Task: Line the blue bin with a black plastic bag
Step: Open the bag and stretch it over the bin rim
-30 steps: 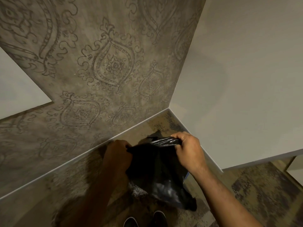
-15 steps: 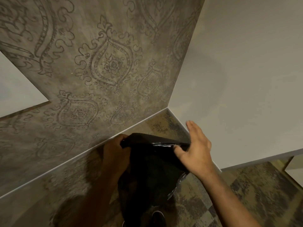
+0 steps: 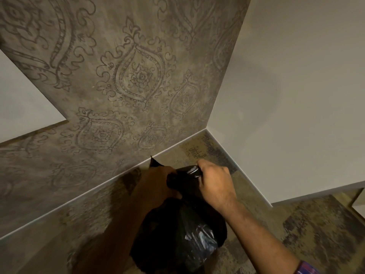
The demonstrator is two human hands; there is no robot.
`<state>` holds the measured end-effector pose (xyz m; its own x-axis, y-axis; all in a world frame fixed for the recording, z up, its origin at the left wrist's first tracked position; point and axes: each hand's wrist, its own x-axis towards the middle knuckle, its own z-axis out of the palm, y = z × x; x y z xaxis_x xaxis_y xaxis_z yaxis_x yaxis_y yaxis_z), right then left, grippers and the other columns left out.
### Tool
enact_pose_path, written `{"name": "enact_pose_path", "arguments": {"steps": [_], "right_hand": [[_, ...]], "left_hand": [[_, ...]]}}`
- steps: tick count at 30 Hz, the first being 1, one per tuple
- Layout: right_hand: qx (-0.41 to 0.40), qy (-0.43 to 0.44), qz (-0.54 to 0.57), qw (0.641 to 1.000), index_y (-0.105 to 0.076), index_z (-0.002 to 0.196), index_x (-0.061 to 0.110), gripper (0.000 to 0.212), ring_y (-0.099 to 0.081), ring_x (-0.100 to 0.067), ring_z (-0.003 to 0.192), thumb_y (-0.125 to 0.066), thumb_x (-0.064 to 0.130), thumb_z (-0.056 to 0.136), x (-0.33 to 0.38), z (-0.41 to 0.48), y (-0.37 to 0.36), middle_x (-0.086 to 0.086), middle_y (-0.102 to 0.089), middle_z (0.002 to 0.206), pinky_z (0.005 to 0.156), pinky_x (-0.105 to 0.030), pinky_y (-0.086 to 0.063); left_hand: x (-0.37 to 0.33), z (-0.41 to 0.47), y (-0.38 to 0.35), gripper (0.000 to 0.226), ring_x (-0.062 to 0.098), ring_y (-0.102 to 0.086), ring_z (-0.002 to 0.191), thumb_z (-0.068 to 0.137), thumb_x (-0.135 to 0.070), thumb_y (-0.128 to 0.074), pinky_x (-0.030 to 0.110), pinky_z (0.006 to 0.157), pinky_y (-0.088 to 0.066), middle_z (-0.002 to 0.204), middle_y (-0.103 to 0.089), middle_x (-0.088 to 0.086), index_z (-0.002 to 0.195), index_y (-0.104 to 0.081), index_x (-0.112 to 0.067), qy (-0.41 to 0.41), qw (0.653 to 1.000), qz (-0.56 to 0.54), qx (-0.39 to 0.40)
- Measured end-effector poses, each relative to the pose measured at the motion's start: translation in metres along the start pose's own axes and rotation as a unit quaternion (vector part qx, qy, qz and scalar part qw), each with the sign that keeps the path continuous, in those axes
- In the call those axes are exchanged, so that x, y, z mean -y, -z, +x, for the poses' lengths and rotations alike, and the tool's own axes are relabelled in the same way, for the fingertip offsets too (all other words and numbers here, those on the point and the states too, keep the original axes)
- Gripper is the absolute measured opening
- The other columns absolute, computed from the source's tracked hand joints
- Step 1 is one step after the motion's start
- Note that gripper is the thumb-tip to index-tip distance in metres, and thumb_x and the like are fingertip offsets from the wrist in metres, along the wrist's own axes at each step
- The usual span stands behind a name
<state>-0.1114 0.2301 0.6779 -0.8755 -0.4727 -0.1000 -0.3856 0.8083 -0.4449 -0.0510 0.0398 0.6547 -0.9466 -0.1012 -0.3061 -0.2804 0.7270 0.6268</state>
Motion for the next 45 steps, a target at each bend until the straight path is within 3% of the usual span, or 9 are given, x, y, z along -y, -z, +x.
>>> {"name": "enact_pose_path", "arguments": {"steps": [4,13,19,23,27,30,36,42,45], "right_hand": [[-0.029,-0.05,0.009,0.998,-0.056,0.086,0.027,0.017,-0.066,-0.02,0.078,-0.05,0.012,0.09,-0.015,0.004,0.003,0.008,-0.066,0.08,0.086,-0.044,-0.055],[-0.07,-0.163,0.005,0.984,-0.064,0.117,0.021,0.026,-0.067,-0.03,0.106,-0.06,0.016,0.092,-0.06,0.006,0.007,-0.005,-0.07,0.114,0.088,-0.044,-0.054],[-0.294,0.125,0.117,0.94,-0.063,0.09,0.005,0.013,-0.056,-0.027,0.091,-0.051,0.003,0.085,-0.027,-0.034,-0.048,-0.008,-0.059,0.095,0.083,-0.041,-0.042],[-0.143,0.175,0.198,0.954,-0.067,0.081,-0.002,0.016,-0.063,-0.032,0.071,-0.054,-0.002,0.09,-0.019,-0.047,-0.099,-0.014,-0.066,0.081,0.065,-0.042,-0.051],[0.091,-0.033,0.319,0.943,-0.065,0.133,0.001,0.038,-0.066,-0.034,0.124,-0.063,0.022,0.101,-0.017,-0.038,-0.13,-0.018,-0.07,0.13,0.112,-0.044,-0.048],[0.219,0.028,0.092,0.971,-0.043,0.155,0.017,0.063,-0.05,-0.023,0.142,-0.06,0.043,0.101,-0.031,-0.034,-0.151,-0.007,-0.052,0.154,0.117,-0.024,-0.031],[0.461,0.024,-0.185,0.867,-0.007,0.164,0.048,0.087,0.015,-0.043,0.16,-0.047,0.07,0.09,-0.083,-0.059,-0.186,-0.002,0.022,0.175,0.126,-0.063,-0.001],[0.221,0.126,-0.053,0.966,-0.038,0.15,0.034,0.061,-0.063,-0.033,0.119,-0.043,0.062,0.096,-0.079,-0.065,-0.181,-0.012,-0.057,0.138,0.099,-0.048,-0.053],[0.14,0.081,0.097,0.982,-0.049,0.137,0.035,0.052,-0.064,-0.016,0.102,-0.051,0.065,0.094,-0.081,-0.049,-0.168,0.0,-0.063,0.12,0.089,-0.038,-0.057]], "left_hand": [[0.024,-0.008,-0.016,0.019,0.011,-0.071,0.093,0.094,-0.031,-0.071,0.012,0.065,-0.041,0.103,-0.076,-0.009,0.111,-0.077,-0.027,0.047,0.993,0.101,-0.038],[0.051,-0.018,-0.027,0.027,0.002,-0.067,0.089,0.094,-0.008,-0.066,0.02,0.075,-0.046,0.091,-0.072,-0.017,0.095,-0.075,-0.033,0.109,0.966,-0.16,-0.172],[0.02,0.0,-0.047,0.029,-0.017,-0.066,0.086,0.089,-0.015,-0.066,-0.003,0.068,-0.044,0.085,-0.073,-0.032,0.085,-0.072,-0.043,0.03,0.961,-0.197,-0.193],[0.014,0.009,-0.058,0.014,-0.01,-0.068,0.084,0.087,-0.02,-0.067,0.001,0.064,-0.047,0.078,-0.074,-0.014,0.094,-0.076,-0.028,0.025,0.966,-0.194,-0.169],[0.011,0.005,-0.063,0.019,-0.001,-0.071,0.073,0.077,-0.025,-0.057,0.009,0.058,-0.051,0.079,-0.076,-0.015,0.084,-0.073,-0.034,0.024,0.961,-0.246,-0.128],[0.014,0.003,-0.06,0.017,-0.005,-0.07,0.072,0.081,-0.022,-0.06,0.009,0.059,-0.049,0.08,-0.075,-0.025,0.083,-0.075,-0.031,0.051,0.95,-0.259,-0.164],[0.025,0.015,-0.04,0.025,-0.006,-0.06,0.048,0.094,-0.014,-0.062,0.008,0.039,-0.038,0.063,-0.07,-0.025,0.077,-0.072,-0.03,0.118,0.919,-0.254,-0.278],[0.019,0.014,-0.058,0.02,-0.005,-0.064,0.055,0.079,-0.015,-0.058,0.009,0.04,-0.041,0.062,-0.071,-0.01,0.08,-0.073,-0.028,0.106,0.947,-0.222,-0.209],[0.018,0.011,-0.068,0.024,-0.008,-0.068,0.067,0.074,-0.008,-0.062,0.006,0.044,-0.043,0.071,-0.074,-0.008,0.084,-0.077,-0.023,0.083,0.969,-0.186,-0.143]]}}
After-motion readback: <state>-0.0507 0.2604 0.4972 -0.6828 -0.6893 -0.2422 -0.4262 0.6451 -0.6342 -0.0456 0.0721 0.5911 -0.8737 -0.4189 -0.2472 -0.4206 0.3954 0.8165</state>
